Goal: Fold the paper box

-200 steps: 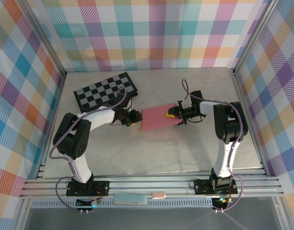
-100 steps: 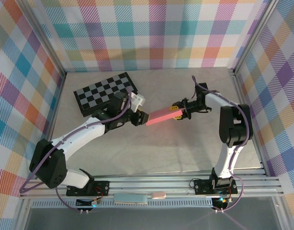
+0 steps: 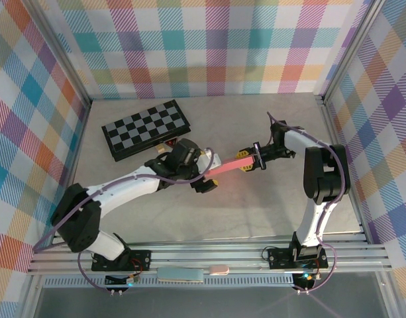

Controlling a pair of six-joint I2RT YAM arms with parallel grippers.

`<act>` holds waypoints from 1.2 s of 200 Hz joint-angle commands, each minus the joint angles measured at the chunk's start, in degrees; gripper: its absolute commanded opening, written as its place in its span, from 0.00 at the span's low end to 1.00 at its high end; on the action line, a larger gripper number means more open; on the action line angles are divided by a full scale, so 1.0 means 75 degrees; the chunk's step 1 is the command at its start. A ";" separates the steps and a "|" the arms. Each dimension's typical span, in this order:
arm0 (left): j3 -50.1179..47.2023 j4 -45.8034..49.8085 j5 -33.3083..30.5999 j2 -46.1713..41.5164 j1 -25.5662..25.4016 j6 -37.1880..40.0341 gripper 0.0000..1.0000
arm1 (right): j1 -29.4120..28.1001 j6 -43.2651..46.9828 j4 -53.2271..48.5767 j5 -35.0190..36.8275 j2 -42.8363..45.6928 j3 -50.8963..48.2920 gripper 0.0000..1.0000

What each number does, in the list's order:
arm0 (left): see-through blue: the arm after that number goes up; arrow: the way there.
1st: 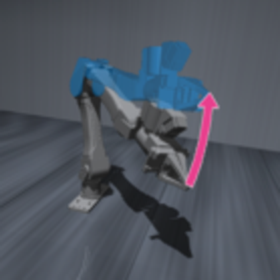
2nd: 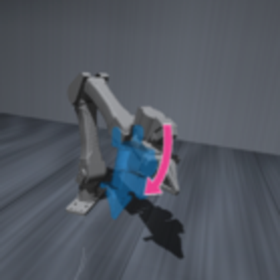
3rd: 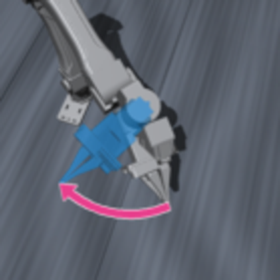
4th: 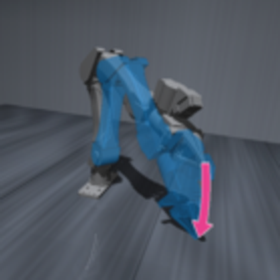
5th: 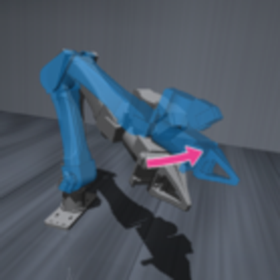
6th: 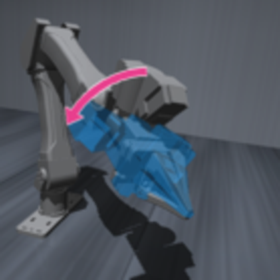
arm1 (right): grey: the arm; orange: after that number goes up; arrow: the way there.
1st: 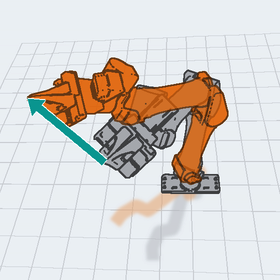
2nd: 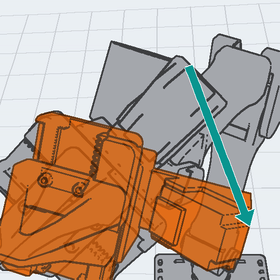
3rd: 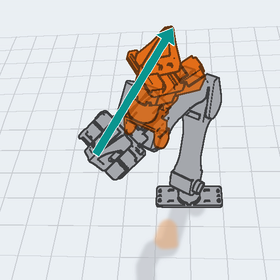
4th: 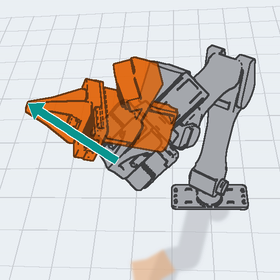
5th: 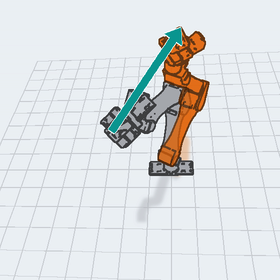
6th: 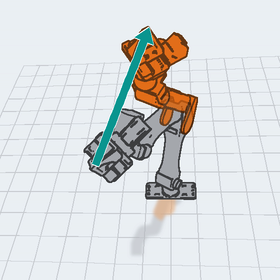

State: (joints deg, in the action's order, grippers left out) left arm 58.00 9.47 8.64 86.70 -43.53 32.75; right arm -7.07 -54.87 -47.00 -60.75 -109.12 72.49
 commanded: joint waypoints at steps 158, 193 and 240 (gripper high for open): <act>0.1669 0.1095 0.0057 0.1331 -0.0479 0.0502 0.46 | 0.0142 -0.0807 0.0197 -0.0283 0.0553 -0.0719 0.51; 0.1622 0.1505 0.0000 0.1204 -0.0477 0.0530 0.42 | 0.0291 -0.0304 -0.0355 0.0144 0.0712 -0.0396 0.70; 0.1881 0.2610 0.0006 0.0952 -0.0268 0.0555 0.39 | 0.0703 0.0840 -0.1360 0.1134 0.1595 0.0108 0.82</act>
State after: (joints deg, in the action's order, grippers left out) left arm 69.84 20.97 7.84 96.27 -46.33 36.91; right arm -3.62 -54.39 -51.51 -56.23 -102.87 71.16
